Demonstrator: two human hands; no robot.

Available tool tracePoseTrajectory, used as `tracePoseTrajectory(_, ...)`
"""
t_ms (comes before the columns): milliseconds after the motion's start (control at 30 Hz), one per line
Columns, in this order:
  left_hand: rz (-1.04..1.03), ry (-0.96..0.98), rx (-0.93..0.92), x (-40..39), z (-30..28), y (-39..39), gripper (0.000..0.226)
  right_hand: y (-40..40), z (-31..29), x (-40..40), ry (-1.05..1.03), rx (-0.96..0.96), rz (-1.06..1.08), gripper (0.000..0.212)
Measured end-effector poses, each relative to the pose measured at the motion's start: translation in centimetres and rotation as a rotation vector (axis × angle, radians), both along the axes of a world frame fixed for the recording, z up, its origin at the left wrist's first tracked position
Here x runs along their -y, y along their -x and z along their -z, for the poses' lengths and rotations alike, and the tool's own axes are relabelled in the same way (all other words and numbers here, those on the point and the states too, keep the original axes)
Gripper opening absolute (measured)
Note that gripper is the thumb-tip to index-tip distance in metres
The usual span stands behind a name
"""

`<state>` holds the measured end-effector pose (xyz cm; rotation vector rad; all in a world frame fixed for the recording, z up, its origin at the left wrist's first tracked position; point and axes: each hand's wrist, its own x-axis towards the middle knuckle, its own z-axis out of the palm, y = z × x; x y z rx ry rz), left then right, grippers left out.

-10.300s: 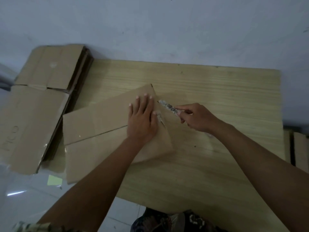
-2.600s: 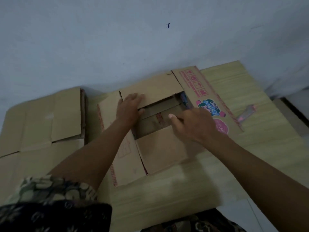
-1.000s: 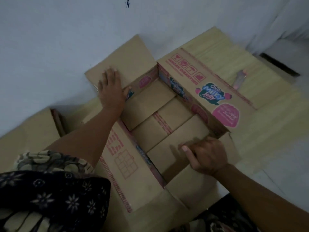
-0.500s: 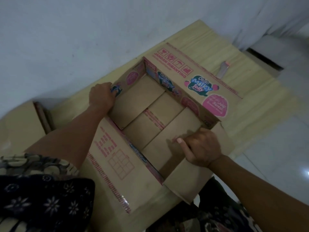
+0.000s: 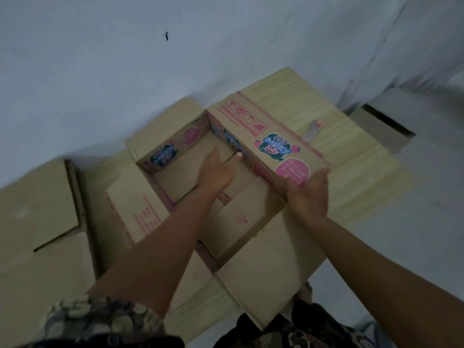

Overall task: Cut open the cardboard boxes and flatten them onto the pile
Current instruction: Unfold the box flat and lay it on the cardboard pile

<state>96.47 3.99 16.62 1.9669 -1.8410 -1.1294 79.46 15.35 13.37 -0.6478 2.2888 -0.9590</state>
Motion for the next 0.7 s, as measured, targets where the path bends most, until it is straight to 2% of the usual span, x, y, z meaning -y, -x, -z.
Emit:
tracePoseTrajectory(67, -0.082, -0.147, -0.177, -1.8, -1.4, 3.5, 0.088, 0.6, -0.7, 0.2, 0.033, 0.165, 0.109, 0.088)
tracePoseTrajectory(133, -0.105, -0.296, -0.332, -3.2, -3.0, 6.1, 0.089, 1.1, -1.7, -0.1, 0.143, 0.19, 0.152, 0.059)
tracePoseTrajectory(200, -0.113, -0.414, -0.406, -3.9, -5.1, 7.6, 0.106, 1.3, -2.9, -1.1, 0.308, 0.164, 0.05, 0.025)
tracePoseTrajectory(233, -0.136, -0.439, -0.429, -4.0, -6.3, 8.1, 0.11, 1.3, -3.5, -1.8, 0.389, 0.145, -0.048, 0.018)
tracePoseTrajectory(300, -0.189, -0.443, -0.468, -3.8, -8.7, 8.5, 0.106, 1.1, -4.0, -2.9, 0.488, 0.118, -0.232, 0.017)
tracePoseTrajectory(400, -0.266, -0.445, -0.548, -2.9, -11.0, 8.4, 0.105, 1.1, -3.3, -3.3, 0.565, -0.067, -0.464, 0.012)
tracePoseTrajectory(433, -0.291, -0.431, -0.529, -2.8, -11.7, 8.1, 0.094, 1.2, -2.8, -3.3, 0.601, -0.088, -0.525, 0.012)
tracePoseTrajectory(467, -0.31, -0.416, -0.511, -3.0, -12.4, 7.7, 0.071, 1.3, -2.6, -3.4, 0.625, -0.074, -0.591, 0.013)
tracePoseTrajectory(533, -0.385, -0.356, -0.501, -3.6, -12.7, 6.6, 0.011, 2.0, -2.6, -3.6, 0.7, -0.04, -0.761, 0.023)
tracePoseTrajectory(567, -0.43, -0.312, -0.495, -4.1, -12.8, 5.9, 0.011, 2.4, -2.8, -3.8, 0.722, 0.009, -0.817, 0.03)
tracePoseTrajectory(633, -0.51, -0.271, -0.586, -4.6, -13.0, 4.1, 0.016, 2.8, -3.1, -3.7, 0.626, 0.217, -0.732, 0.04)
tracePoseTrajectory(700, -0.552, -0.26, -0.661, -5.7, -13.7, 1.9, 0.012, 2.6, -2.9, -2.5, 0.376, 0.399, -0.576, 0.04)
